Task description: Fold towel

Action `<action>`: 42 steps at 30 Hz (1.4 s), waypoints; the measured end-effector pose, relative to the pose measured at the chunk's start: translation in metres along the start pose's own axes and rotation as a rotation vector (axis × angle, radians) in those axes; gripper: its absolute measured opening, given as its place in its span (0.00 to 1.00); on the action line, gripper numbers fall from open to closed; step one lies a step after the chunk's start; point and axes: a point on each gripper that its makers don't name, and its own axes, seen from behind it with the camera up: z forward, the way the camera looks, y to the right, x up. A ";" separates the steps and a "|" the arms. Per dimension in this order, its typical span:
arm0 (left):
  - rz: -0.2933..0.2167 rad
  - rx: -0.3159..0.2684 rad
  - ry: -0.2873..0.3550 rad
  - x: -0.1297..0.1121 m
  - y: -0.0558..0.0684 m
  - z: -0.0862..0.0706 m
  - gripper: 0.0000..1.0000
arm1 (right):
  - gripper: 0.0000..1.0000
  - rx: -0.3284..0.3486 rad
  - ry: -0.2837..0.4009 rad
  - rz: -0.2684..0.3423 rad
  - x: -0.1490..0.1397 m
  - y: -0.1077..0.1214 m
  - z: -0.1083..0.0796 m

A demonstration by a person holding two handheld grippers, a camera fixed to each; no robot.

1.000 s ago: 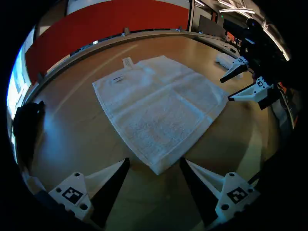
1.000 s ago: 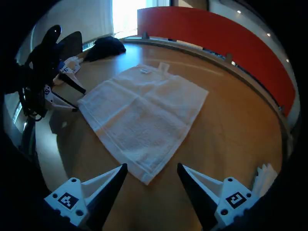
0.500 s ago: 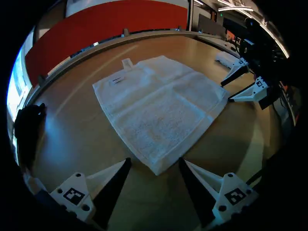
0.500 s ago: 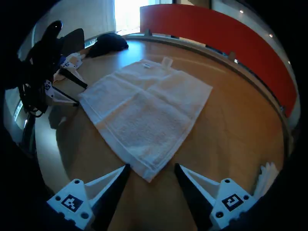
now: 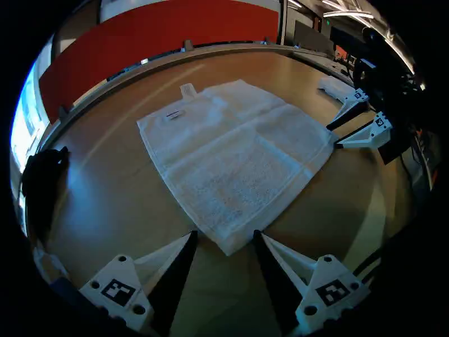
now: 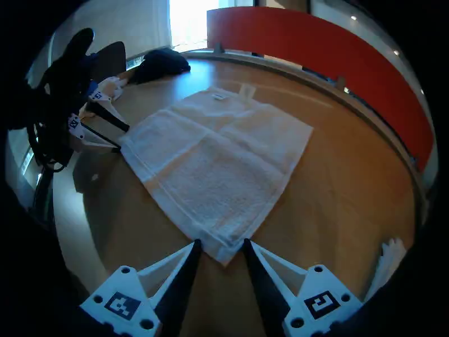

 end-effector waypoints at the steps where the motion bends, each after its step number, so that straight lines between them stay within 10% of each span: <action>1: 0.000 0.000 0.000 0.000 0.000 0.000 0.68 | 0.53 0.000 -0.001 0.001 0.000 0.000 0.000; 13: -0.003 0.002 -0.011 -0.001 0.004 0.000 0.46 | 0.22 -0.001 -0.003 0.010 0.001 -0.003 0.000; 17: -0.014 0.018 -0.014 -0.001 0.001 0.001 0.20 | 0.20 0.008 0.006 0.013 0.004 -0.006 -0.001; 30: -0.060 0.028 0.001 0.007 0.004 -0.010 0.15 | 0.18 0.002 0.044 0.035 0.019 -0.004 -0.013; 42: -0.075 0.077 0.054 0.043 -0.001 -0.053 0.14 | 0.18 -0.016 0.123 -0.001 0.062 -0.002 -0.058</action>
